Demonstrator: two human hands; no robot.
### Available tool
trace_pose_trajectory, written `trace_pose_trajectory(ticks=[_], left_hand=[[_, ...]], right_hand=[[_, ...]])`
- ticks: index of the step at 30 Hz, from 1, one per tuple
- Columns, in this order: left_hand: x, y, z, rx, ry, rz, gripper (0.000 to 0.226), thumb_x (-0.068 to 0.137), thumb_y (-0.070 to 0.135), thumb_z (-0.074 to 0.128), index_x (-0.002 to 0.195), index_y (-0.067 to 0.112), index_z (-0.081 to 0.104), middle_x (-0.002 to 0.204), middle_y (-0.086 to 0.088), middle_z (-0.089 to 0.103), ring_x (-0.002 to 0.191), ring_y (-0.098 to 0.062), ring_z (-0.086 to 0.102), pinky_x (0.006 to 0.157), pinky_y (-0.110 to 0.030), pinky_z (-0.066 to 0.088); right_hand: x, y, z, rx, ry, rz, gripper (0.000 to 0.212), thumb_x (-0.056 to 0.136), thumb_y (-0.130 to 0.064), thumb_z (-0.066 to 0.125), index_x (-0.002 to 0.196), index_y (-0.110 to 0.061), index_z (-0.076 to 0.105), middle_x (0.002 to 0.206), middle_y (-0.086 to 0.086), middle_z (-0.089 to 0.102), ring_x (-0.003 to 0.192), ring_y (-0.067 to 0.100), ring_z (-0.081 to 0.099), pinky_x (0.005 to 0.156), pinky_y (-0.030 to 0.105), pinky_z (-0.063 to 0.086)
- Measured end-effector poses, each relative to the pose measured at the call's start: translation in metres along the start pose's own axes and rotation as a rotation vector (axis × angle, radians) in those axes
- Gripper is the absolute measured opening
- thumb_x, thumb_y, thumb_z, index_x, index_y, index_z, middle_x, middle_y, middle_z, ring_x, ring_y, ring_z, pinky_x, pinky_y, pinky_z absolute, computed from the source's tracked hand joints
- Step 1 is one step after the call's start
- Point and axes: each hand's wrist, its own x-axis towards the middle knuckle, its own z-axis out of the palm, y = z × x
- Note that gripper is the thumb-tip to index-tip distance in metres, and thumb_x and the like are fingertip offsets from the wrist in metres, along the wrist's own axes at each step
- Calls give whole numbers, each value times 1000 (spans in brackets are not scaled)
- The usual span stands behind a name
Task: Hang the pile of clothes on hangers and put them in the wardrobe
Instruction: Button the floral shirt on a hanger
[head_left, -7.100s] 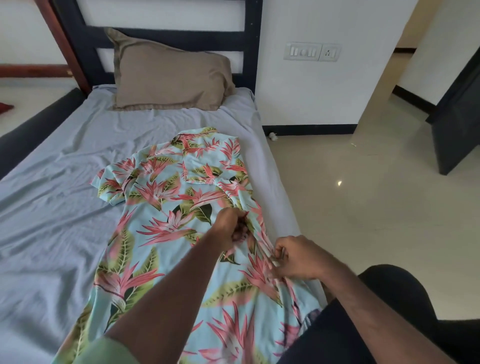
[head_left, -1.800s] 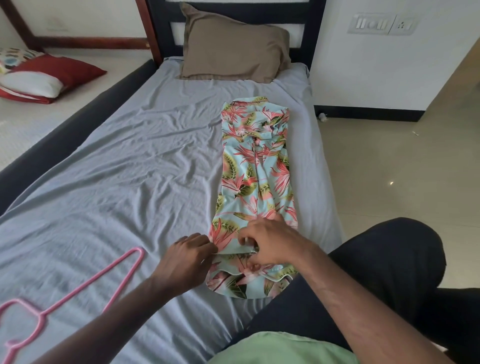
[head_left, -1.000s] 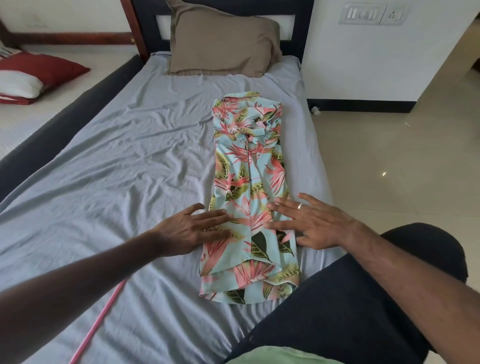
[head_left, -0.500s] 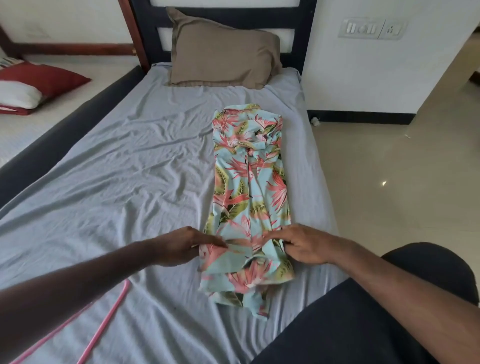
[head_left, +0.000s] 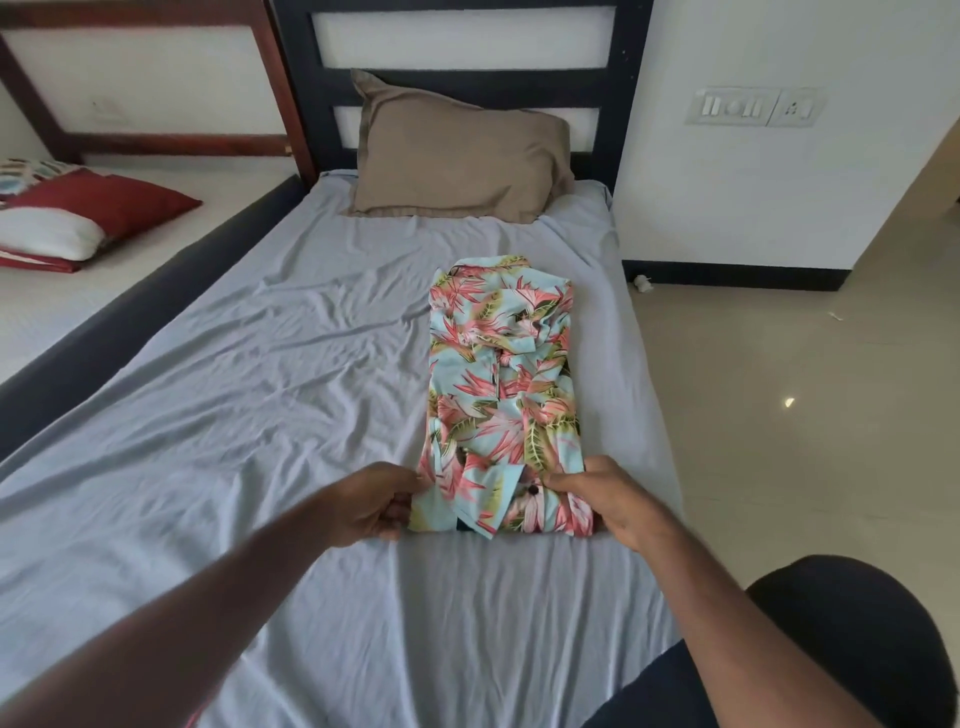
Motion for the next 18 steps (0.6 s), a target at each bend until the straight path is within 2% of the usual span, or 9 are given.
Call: trace_pose_trajectory(ticks=[2,4,5,7,9,12,14,16,18], left_hand=[[-4,1,11,161,244,144,19,87,16,74,102,6,68,80,-9,63,55,-15,57,47,-28,50],[-6,-3,19,511,583,401,36,78,27,80,107,18,61,92,1,67,74,-16,63,62,-32,53],[-4,-8,22,739,654,572,43,76,34,78,114,25,59,102,5,64,89,-17,62,73,-33,51],[1,-22,21,1056,585,917,48,78,42,68,125,35,57,119,5,58,111,-19,53,88,-34,38],[7,-27,20,1180,515,1092,39,85,43,59,124,41,59,126,5,57,117,-18,48,89,-35,30],[13,-22,22,1268,507,1209,27,89,41,58,114,39,67,126,4,60,117,-19,49,83,-38,31],[16,-18,22,1339,480,1269,20,87,37,63,105,34,71,123,2,63,114,-22,54,79,-39,32],[18,-12,19,1343,421,1277,16,85,32,66,99,31,71,121,5,63,114,-22,56,78,-39,32],[17,0,17,1250,352,1214,20,88,31,56,103,31,68,119,10,63,115,-17,52,79,-40,32]], right_hand=[[-2,-3,6,-186,163,-137,24,81,-19,83,102,-19,70,90,-4,75,88,19,73,67,21,51],[-5,-5,11,-288,254,-220,33,79,-26,83,104,-26,61,93,-10,69,84,10,66,61,16,43],[-5,-3,10,-286,266,-230,35,79,-27,82,106,-25,60,94,-9,68,84,10,65,61,16,41],[-3,-1,10,-299,284,-239,36,82,-27,79,111,-22,58,96,-5,69,85,14,65,60,17,42],[-2,0,10,-339,317,-279,39,84,-29,77,116,-20,56,98,-2,69,81,15,65,59,20,43],[-2,1,15,-394,384,-364,47,86,-28,75,121,-23,46,101,0,66,77,15,60,57,27,42],[-4,2,20,-461,439,-475,56,84,-22,75,130,-25,43,110,2,61,88,19,57,69,31,46],[-4,2,22,-559,488,-584,61,82,-15,75,135,-27,46,115,4,54,98,25,58,76,36,52],[-1,2,22,-618,490,-623,48,83,-10,74,127,-23,59,114,4,50,101,28,60,74,32,50]])
